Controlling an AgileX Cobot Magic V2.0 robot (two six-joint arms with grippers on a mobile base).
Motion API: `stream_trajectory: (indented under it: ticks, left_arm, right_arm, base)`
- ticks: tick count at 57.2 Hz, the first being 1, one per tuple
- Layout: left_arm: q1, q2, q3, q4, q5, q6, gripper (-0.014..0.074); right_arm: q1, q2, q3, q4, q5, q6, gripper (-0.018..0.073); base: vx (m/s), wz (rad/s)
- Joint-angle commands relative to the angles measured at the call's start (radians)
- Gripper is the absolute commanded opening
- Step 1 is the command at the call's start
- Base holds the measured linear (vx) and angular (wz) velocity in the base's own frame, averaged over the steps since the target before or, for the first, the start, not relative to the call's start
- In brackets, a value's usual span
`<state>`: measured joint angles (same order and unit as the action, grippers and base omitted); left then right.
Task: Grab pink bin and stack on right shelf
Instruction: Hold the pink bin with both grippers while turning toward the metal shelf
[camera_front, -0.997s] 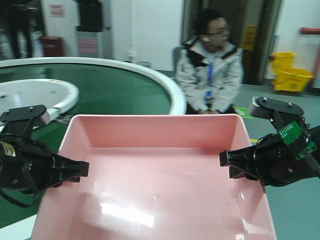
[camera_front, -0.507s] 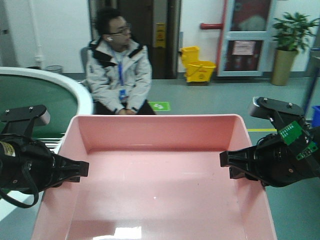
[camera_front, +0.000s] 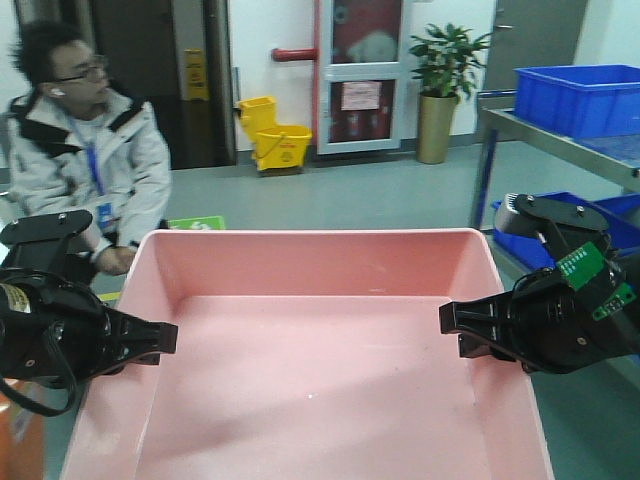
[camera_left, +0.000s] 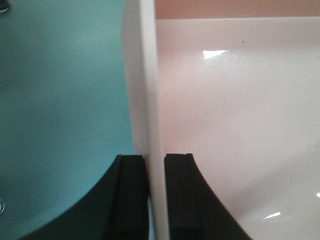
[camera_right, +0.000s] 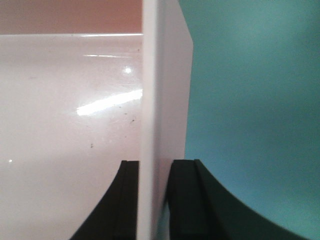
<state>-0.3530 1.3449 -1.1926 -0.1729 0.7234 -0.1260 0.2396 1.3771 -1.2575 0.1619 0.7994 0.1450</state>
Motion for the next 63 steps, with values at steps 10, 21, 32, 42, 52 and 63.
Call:
stream_trajectory:
  ticks: [10,21,32,42,52,63]
  left_arm:
    - [0.003,-0.037,-0.028,0.011,-0.049,0.002,-0.0001]
    - [0.003,-0.037,-0.028,0.011,-0.049,0.002,-0.0001]
    - [0.003,-0.037,-0.028,0.011,-0.049,0.002,-0.0001]
    - [0.003,-0.037,-0.028,0.011,-0.049,0.002,-0.0001]
    - [0.003,-0.037,-0.028,0.011,-0.049,0.002,-0.0001]
    - [0.003,-0.037,-0.028,0.011,-0.049,0.002,-0.0001]
  right_arm:
    - [-0.011,-0.046,-0.036,-0.001,-0.099,-0.005,-0.0008]
    - [-0.011,-0.046,-0.036,-0.001,-0.099,-0.005,-0.0008]
    - [-0.011,-0.046,-0.036,-0.001,-0.099,-0.005,-0.0008]
    - [-0.011,-0.046,-0.036,-0.001,-0.099,-0.005,-0.0008]
    - [-0.011,-0.046,-0.036,-0.001,-0.099,-0.005,-0.0008]
    - [-0.011,-0.046,-0.036,-0.001,-0.099,-0.005,-0.0008]
  base:
    - [0.37,-0.35]
    - [0.42,-0.21]
    - [0.46,-0.11]
    - [0.48,-0.07]
    - [0.49,-0.05]
    - [0.51,-0.05]
